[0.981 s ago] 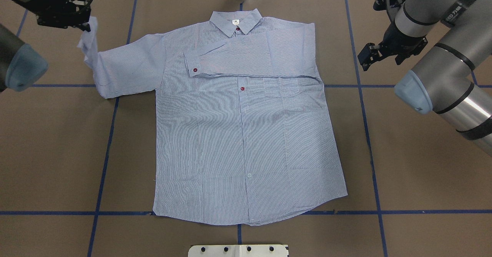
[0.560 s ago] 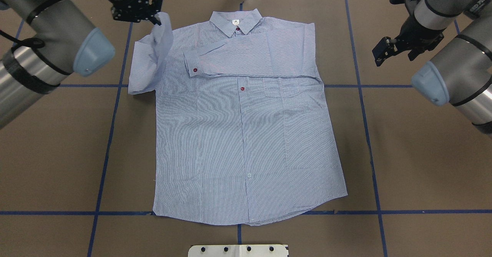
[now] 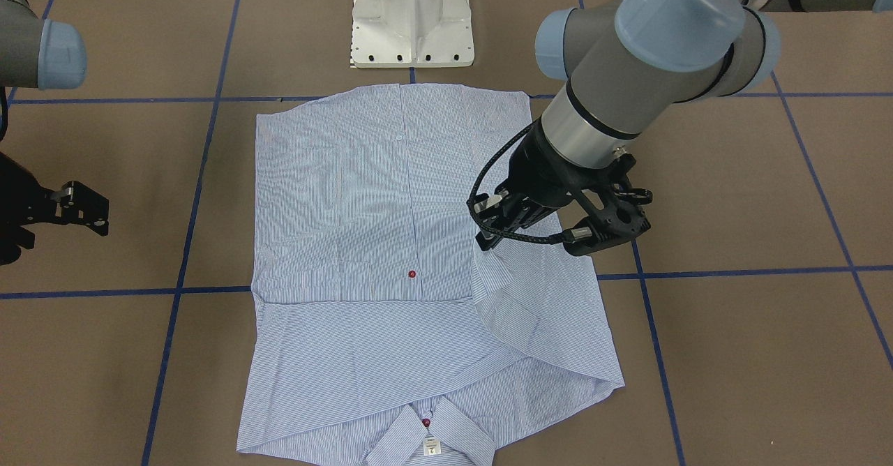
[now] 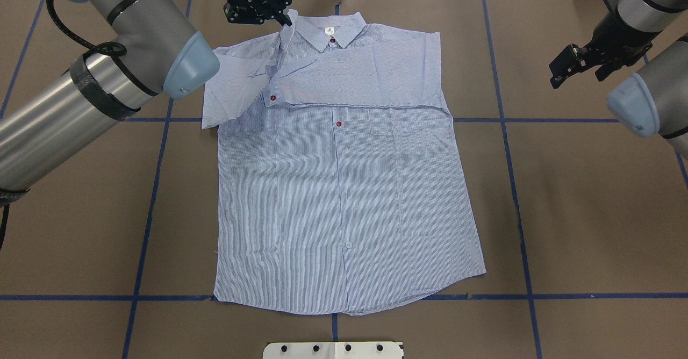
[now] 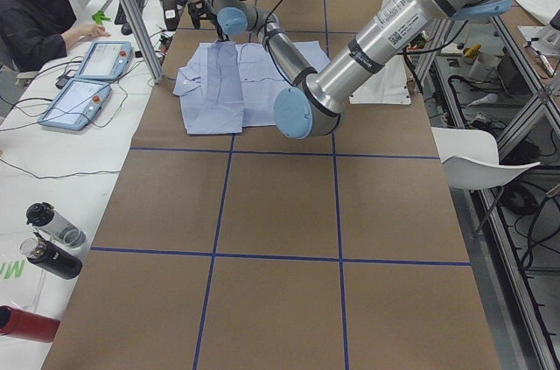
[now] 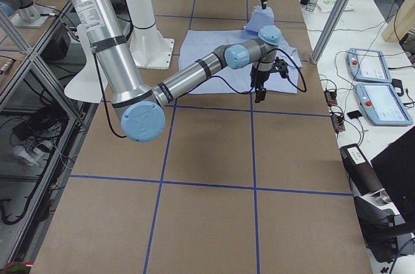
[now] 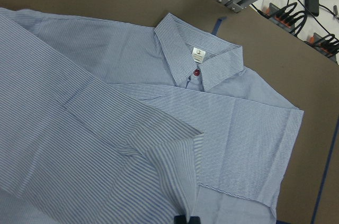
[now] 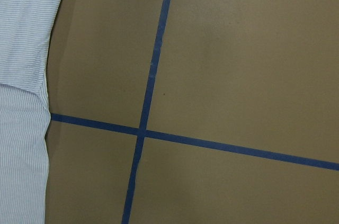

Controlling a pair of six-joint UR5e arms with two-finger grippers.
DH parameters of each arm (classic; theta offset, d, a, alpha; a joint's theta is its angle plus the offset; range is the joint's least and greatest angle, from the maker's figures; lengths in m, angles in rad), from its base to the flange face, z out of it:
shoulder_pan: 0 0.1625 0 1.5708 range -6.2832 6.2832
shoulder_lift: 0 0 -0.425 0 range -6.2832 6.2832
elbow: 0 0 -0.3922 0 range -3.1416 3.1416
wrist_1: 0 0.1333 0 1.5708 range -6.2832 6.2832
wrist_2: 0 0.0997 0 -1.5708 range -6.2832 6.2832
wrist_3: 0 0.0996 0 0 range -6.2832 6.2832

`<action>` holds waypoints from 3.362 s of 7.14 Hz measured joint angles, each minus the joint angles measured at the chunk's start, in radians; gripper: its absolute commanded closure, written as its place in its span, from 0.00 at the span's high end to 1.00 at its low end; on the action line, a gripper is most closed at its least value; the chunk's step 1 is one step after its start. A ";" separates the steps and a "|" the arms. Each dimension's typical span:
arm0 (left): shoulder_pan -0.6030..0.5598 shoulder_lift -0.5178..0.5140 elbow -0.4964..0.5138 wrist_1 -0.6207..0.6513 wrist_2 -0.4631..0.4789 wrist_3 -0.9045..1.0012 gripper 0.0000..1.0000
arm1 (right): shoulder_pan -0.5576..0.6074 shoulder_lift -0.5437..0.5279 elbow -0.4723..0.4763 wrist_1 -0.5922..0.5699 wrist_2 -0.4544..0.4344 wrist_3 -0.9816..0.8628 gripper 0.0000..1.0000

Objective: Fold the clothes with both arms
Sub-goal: 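Grasp the other sleeve cuff with the left gripper and lift it, then fold the held sleeve across the shirt front with the left gripper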

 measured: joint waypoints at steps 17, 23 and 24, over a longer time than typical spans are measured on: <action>0.369 -0.156 0.490 -0.667 0.355 -0.213 0.99 | -0.002 0.000 -0.031 0.000 -0.006 0.014 1.00; 0.314 -0.045 0.357 -0.634 0.282 -0.126 0.98 | -0.026 -0.033 0.018 0.077 0.027 0.090 1.00; 0.283 0.053 0.226 -0.562 0.233 -0.103 0.98 | -0.069 -0.095 0.053 0.204 0.023 0.203 1.00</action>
